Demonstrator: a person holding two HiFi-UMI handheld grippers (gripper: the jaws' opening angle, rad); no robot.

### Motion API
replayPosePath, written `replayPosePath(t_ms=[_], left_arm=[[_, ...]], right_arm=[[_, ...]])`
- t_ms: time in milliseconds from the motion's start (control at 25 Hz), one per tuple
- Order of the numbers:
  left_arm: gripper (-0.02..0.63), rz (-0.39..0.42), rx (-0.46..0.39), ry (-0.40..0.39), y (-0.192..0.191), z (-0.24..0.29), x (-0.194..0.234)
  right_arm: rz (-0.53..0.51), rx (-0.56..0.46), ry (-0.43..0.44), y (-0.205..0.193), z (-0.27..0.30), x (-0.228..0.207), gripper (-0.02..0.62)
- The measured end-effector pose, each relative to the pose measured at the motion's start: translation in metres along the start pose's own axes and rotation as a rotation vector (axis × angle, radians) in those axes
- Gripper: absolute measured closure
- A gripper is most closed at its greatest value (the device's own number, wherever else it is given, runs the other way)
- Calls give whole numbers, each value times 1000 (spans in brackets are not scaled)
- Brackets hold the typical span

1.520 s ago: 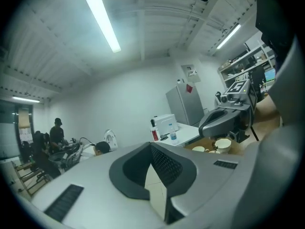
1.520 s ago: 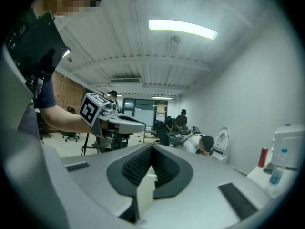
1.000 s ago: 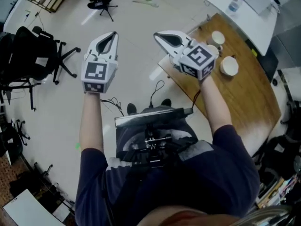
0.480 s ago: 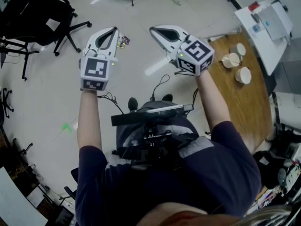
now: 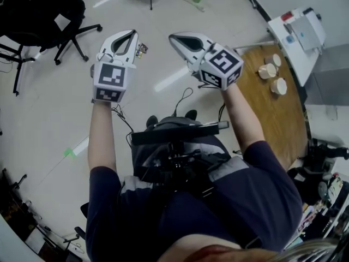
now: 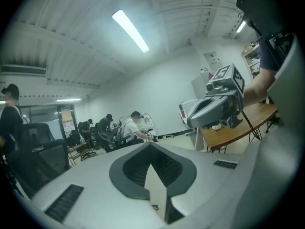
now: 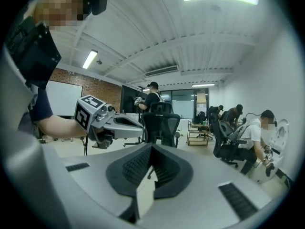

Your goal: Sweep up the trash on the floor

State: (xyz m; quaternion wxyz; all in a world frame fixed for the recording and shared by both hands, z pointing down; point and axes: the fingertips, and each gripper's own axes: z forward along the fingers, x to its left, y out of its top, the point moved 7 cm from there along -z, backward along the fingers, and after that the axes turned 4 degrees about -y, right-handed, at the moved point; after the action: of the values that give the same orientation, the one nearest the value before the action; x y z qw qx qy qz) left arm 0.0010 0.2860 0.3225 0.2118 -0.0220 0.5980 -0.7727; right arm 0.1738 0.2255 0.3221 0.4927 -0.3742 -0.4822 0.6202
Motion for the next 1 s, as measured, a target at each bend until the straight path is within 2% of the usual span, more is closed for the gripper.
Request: replayPosePath(t_ms=[160,280,440,640,840,1000], left_arm=[[601,-40,-27,-44,0,0,7],[601,-10,-20,-66,9,2,-12],[601,27,-23,-90,29,11,-47],[601,-125,-41,-137,53,34,-95],[601,16,-7,-156,93,57,-180],[601,-17,6,-143,109,60,-219]], right_arm=[[-20,10,-34,9,2,13,584],[-42,-32,-69,10,-15,17,584],[-15,-84,-105,8,-54,8,584],[-14,-123,-159,-2,-118,-6,584],[22,-176,-193,-28,-199,-26,585],[19,-209,-178,-38,-240,-34,584]])
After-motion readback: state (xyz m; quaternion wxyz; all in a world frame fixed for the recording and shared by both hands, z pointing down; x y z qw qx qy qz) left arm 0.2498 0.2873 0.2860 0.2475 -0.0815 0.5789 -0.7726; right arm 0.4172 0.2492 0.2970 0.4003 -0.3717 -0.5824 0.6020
